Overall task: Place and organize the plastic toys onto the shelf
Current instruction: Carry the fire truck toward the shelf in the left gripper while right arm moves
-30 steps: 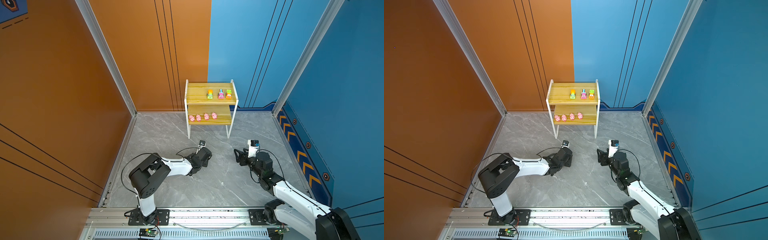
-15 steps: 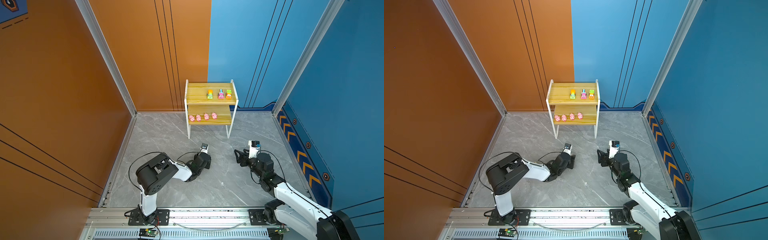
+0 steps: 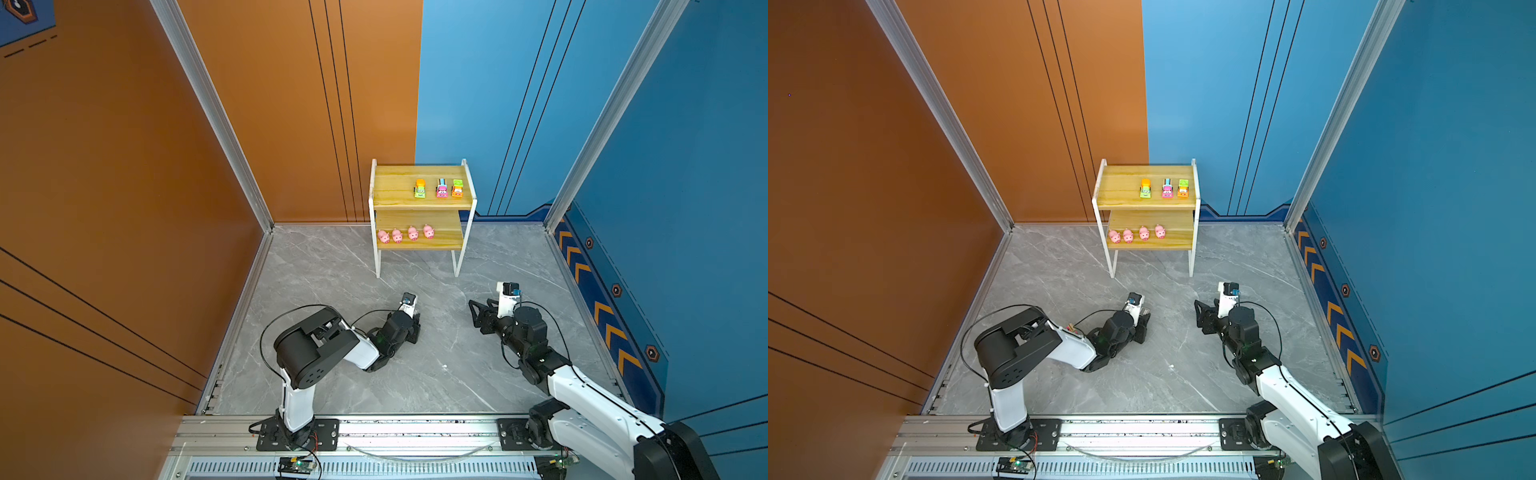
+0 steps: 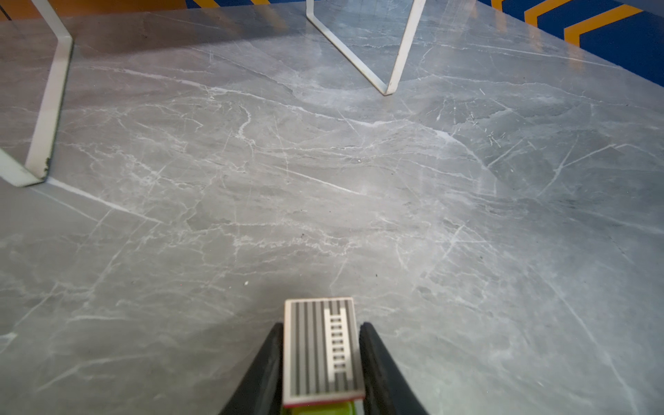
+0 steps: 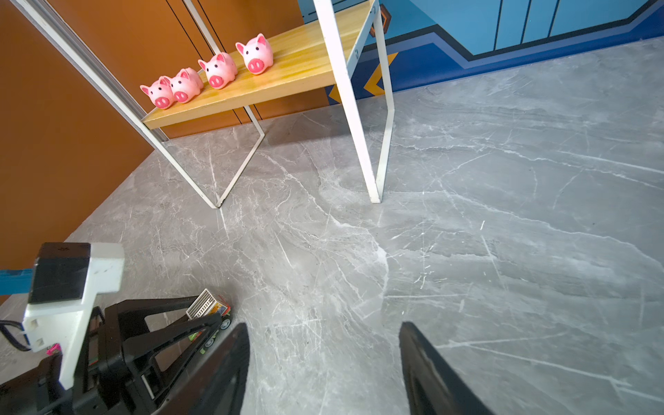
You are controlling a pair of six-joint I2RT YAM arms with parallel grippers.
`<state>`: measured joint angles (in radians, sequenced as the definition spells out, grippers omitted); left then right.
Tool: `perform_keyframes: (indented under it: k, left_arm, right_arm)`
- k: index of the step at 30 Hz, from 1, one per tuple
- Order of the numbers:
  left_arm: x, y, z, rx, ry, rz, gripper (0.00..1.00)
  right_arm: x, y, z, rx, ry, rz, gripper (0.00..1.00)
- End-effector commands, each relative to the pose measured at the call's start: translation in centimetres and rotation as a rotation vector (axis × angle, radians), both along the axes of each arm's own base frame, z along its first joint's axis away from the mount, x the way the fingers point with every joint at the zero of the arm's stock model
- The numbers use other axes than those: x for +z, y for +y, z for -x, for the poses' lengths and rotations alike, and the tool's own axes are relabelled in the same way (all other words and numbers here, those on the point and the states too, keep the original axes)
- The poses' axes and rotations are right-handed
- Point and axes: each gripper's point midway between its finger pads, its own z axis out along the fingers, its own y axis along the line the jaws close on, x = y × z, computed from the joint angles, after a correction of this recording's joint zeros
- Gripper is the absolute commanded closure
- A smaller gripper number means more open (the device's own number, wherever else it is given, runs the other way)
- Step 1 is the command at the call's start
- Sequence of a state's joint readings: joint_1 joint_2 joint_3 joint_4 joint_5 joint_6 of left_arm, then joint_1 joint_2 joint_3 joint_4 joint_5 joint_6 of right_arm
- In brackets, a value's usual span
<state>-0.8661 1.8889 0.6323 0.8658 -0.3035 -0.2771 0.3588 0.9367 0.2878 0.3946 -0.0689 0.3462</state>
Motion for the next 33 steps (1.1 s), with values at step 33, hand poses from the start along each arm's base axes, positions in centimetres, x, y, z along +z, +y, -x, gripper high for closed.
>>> perform_keyframes:
  k: [33]
  left_arm:
    - [28.7, 5.1, -5.2, 0.171, -0.073, 0.013, 0.73]
  right_arm:
    - [0.2, 1.4, 0.7, 0.042, -0.022, 0.077, 0.33]
